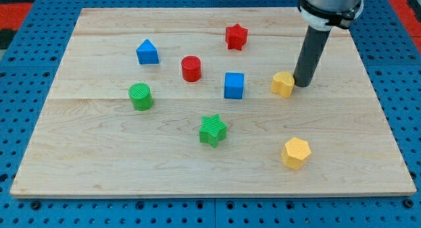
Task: Push the red circle towards the green circle
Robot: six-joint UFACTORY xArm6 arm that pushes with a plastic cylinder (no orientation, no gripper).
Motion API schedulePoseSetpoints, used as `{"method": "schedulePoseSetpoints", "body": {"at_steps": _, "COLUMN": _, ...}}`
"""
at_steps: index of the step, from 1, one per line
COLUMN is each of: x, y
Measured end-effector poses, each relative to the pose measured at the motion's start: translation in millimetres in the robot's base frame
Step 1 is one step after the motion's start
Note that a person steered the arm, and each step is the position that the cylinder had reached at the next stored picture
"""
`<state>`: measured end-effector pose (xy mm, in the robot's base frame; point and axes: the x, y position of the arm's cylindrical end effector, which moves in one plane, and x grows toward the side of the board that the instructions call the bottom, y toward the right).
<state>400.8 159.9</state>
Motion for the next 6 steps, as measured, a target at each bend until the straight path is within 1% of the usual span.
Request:
{"method": "schedulePoseSetpoints", "body": {"at_steps": 1, "x": -42.7, "y": 22.1}}
{"method": "schedulePoseSetpoints", "body": {"at_steps": 2, "x": -74.7, "y": -20.9}}
{"method": "schedulePoseSetpoints", "body": {"at_steps": 3, "x": -81.9, "y": -98.9}}
{"method": "schedulePoseSetpoints", "body": {"at_steps": 5, "x": -39.6, "y": -221.1}}
{"method": "schedulePoseSetpoints", "body": {"at_steps": 6, "x": -48.2, "y": -282.5}}
